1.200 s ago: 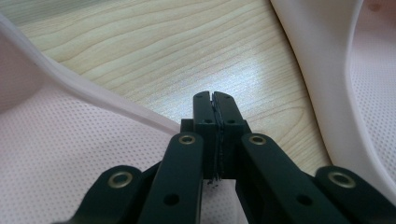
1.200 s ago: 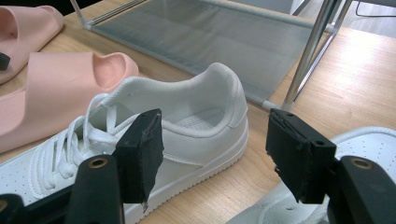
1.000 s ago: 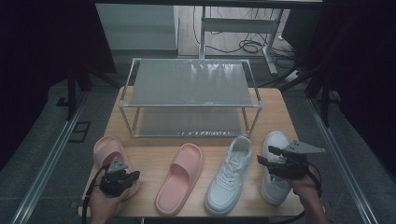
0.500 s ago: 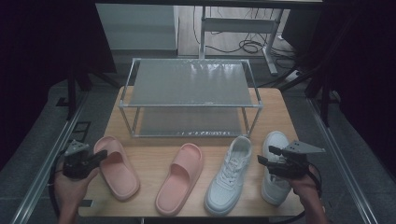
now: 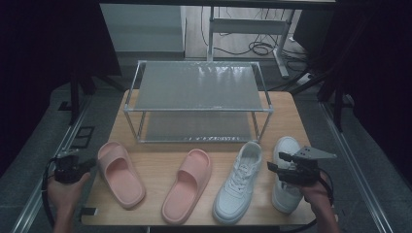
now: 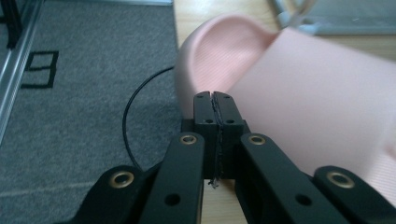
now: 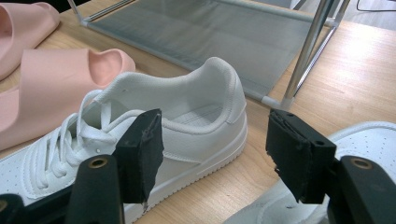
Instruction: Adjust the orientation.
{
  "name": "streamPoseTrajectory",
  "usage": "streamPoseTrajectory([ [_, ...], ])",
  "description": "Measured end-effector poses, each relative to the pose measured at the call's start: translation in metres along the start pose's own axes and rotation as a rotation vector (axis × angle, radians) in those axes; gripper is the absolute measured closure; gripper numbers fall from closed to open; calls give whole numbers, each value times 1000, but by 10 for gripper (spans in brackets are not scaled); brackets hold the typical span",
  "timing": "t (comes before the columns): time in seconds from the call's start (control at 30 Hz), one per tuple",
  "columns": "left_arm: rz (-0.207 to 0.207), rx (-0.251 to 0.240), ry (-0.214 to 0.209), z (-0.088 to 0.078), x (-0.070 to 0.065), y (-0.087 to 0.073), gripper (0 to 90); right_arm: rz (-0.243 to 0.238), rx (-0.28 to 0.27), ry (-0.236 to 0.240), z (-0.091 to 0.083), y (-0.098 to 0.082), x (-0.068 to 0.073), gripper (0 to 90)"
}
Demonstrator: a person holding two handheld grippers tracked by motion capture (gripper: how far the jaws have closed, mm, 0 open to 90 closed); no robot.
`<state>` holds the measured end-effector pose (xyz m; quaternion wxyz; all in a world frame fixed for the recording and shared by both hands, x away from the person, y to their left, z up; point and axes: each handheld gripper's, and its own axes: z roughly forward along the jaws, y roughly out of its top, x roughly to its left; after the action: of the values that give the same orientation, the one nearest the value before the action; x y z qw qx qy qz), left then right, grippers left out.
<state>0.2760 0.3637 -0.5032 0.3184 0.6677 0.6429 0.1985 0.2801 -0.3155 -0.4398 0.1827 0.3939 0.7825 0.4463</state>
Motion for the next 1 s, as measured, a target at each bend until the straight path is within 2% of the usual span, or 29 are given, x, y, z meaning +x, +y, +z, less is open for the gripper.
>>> streamPoseTrajectory([
  [0.23,-5,27,-9,13,5,-1,899,3,1,-2,-1,0,-1,373],
  [0.53,22,39,-19,20,6,5,900,7,-5,-6,-2,0,-2,373],
  [1.0,94,45,-86,31,-14,10,900,6,-3,-6,-1,-1,-2,373],
])
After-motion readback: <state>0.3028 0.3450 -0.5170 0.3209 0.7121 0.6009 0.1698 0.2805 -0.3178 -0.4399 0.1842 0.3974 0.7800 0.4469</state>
